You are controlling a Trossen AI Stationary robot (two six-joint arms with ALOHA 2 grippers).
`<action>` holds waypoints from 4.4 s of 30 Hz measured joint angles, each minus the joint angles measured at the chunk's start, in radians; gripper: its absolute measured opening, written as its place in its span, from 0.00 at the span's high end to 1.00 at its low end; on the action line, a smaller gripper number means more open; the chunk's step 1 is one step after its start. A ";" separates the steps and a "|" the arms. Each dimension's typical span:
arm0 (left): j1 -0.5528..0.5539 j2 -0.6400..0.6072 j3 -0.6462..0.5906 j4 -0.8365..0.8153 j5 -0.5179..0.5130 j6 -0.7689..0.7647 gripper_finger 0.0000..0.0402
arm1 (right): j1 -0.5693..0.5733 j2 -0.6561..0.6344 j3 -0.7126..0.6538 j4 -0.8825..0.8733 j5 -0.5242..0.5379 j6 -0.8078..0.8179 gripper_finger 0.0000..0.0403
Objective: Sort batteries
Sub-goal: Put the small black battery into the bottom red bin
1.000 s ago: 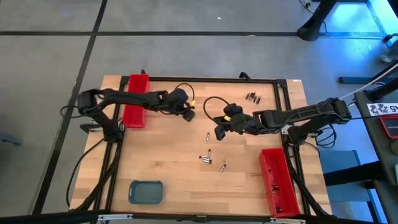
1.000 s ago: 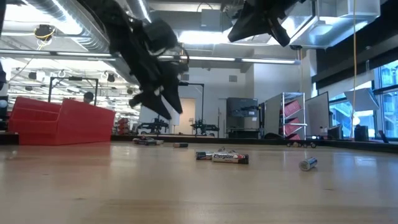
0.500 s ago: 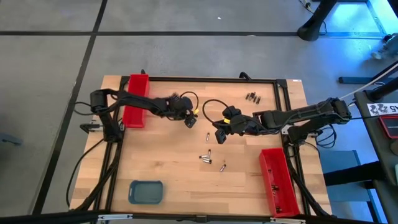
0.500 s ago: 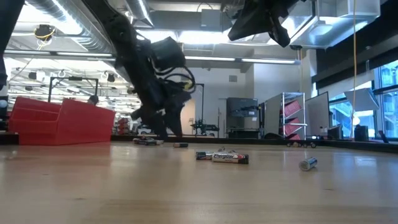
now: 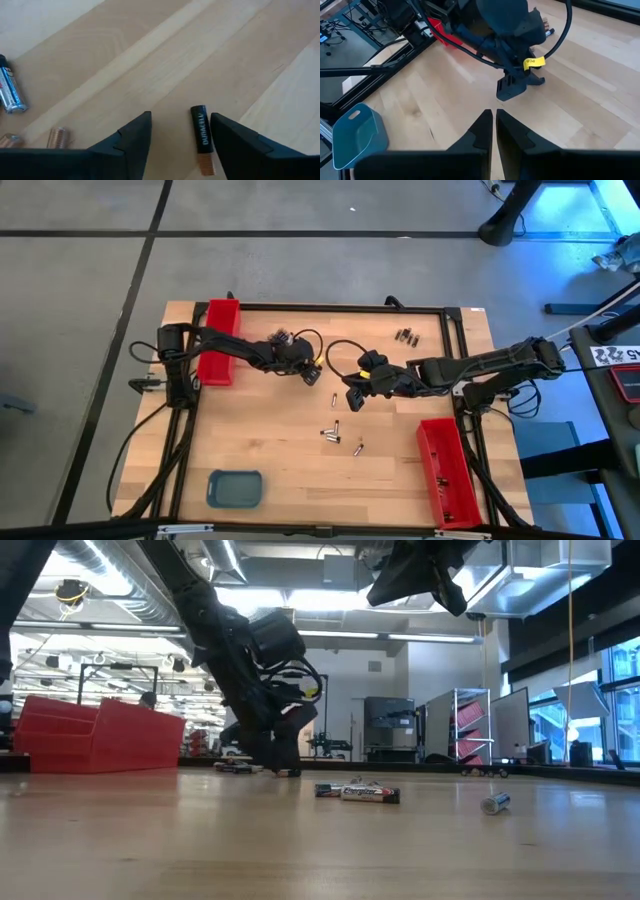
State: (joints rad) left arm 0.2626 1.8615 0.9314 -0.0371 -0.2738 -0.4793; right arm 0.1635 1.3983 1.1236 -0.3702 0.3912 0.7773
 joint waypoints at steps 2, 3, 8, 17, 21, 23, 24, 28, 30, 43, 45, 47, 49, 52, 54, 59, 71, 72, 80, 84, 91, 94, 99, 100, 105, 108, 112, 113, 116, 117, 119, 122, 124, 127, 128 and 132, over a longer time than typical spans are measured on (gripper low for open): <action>-0.008 0.010 0.002 -0.001 -0.008 0.023 0.57 | 0.000 0.000 0.000 0.000 0.000 0.000 0.94; -0.013 0.012 0.002 -0.004 -0.012 0.035 0.60 | 0.000 0.000 0.000 0.000 0.000 -0.001 0.94; -0.030 0.019 0.005 -0.031 -0.013 0.048 0.74 | 0.000 0.000 0.000 -0.001 0.001 -0.005 0.94; -0.032 0.002 0.003 -0.077 0.028 0.046 0.96 | 0.000 0.000 0.000 -0.003 0.004 -0.026 0.94; -0.034 -0.056 -0.005 -0.122 0.076 0.048 0.96 | 0.000 0.000 0.000 -0.002 0.004 -0.026 0.94; -0.036 -0.092 -0.007 -0.126 0.108 0.050 0.96 | 0.000 0.000 0.000 -0.002 0.004 -0.026 0.94; -0.037 -0.113 -0.006 -0.120 0.122 0.050 0.96 | 0.000 0.000 0.000 -0.002 0.004 -0.026 0.94; -0.045 -0.195 -0.003 -0.118 0.166 0.058 0.96 | 0.000 0.000 0.000 -0.003 0.002 -0.034 0.94; -0.055 -0.230 -0.004 -0.109 0.202 0.074 0.96 | 0.000 -0.004 0.000 -0.005 -0.009 -0.055 0.94; -0.082 -0.425 -0.002 0.265 0.463 -0.090 0.96 | 0.001 -0.220 0.004 -0.160 -0.049 -0.101 0.94; -0.081 -0.443 -0.002 0.378 0.464 -0.133 0.96 | 0.001 -0.233 0.004 -0.169 -0.072 -0.101 0.94; -0.081 -0.449 -0.001 0.505 0.468 -0.175 0.96 | 0.000 -0.233 -0.008 -0.131 -0.098 -0.126 0.93; -0.081 -0.447 -0.001 0.613 0.482 -0.217 0.96 | 0.000 -0.229 -0.042 -0.013 -0.118 -0.157 0.89; -0.081 -0.446 -0.001 0.717 0.485 -0.257 0.96 | 0.000 -0.200 -0.098 0.240 -0.132 -0.200 0.81; -0.081 -0.446 -0.001 0.747 0.485 -0.275 0.96 | 0.000 -0.168 -0.119 0.407 -0.128 -0.236 0.74; -0.086 -0.447 -0.001 0.786 0.483 -0.291 0.96 | 0.000 -0.067 -0.123 0.728 -0.066 -0.315 0.63; -0.123 -0.446 -0.001 0.781 0.481 -0.257 0.96 | -0.008 0.008 -0.124 0.903 0.054 -0.335 0.62; -0.126 -0.446 -0.001 0.780 0.480 -0.251 0.96 | -0.009 0.009 -0.124 0.903 0.052 -0.334 0.62; -0.126 -0.446 -0.001 0.778 0.475 -0.250 0.94 | -0.020 0.009 -0.124 0.906 0.038 -0.336 0.86; -0.126 -0.446 0.000 0.778 0.471 -0.223 0.90 | -0.020 -0.005 -0.124 0.888 0.036 -0.336 0.96; -0.121 -0.446 0.000 0.761 0.471 -0.184 0.69 | -0.019 -0.080 -0.084 0.670 0.047 -0.336 0.96; -0.116 -0.446 0.000 0.727 0.471 -0.172 0.60 | -0.013 -0.121 -0.038 0.439 0.043 -0.288 0.96; -0.109 -0.446 0.000 0.672 0.473 -0.172 0.53 | 0.068 -0.185 0.057 -0.028 -0.028 -0.227 0.96; -0.109 -0.446 0.000 0.662 0.473 -0.169 0.53 | 0.097 -0.192 0.076 -0.129 -0.061 -0.203 0.96; -0.110 -0.446 -0.001 0.626 0.473 -0.163 0.54 | 0.294 -0.210 0.095 -0.495 -0.274 -0.047 0.96; -0.110 -0.446 -0.001 0.616 0.472 -0.135 0.55 | 0.452 -0.209 0.065 -0.615 -0.393 0.075 0.96; -0.109 -0.446 -0.001 0.615 0.471 -0.115 0.56 | 0.663 -0.208 -0.002 -0.643 -0.468 0.286 0.96; -0.107 -0.446 -0.001 0.615 0.471 -0.115 0.56 | 0.716 -0.208 -0.019 -0.640 -0.473 0.340 0.96; -0.105 -0.446 -0.001 0.615 0.471 -0.115 0.56 | 0.847 -0.208 -0.074 -0.598 -0.481 0.465 0.96; -0.102 -0.446 -0.001 0.615 0.471 -0.115 0.56 | 0.877 -0.207 -0.094 -0.584 -0.481 0.491 0.96; -0.097 -0.446 -0.001 0.616 0.471 -0.115 0.56 | 0.912 -0.205 -0.131 -0.565 -0.484 0.535 0.96; -0.088 -0.446 -0.001 0.615 0.470 -0.116 0.56 | 0.923 -0.204 -0.182 -0.570 -0.480 0.612 0.96; -0.083 -0.446 -0.001 0.616 0.470 -0.130 0.56 | 0.922 -0.204 -0.210 -0.569 -0.477 0.629 0.96; -0.078 -0.446 -0.001 0.615 0.470 -0.147 0.56 | 0.914 -0.204 -0.249 -0.553 -0.479 0.630 0.96; -0.078 -0.446 -0.001 0.615 0.470 -0.150 0.56 | 0.905 -0.204 -0.266 -0.538 -0.494 0.630 0.96; -0.078 -0.446 -0.001 0.615 0.470 -0.152 0.56 | 0.873 -0.204 -0.324 -0.473 -0.538 0.631 0.96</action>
State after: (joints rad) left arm 0.1844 1.4155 0.9306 0.5781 0.1963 -0.6310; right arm 1.0369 1.1942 0.7999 -0.8432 -0.1471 1.4079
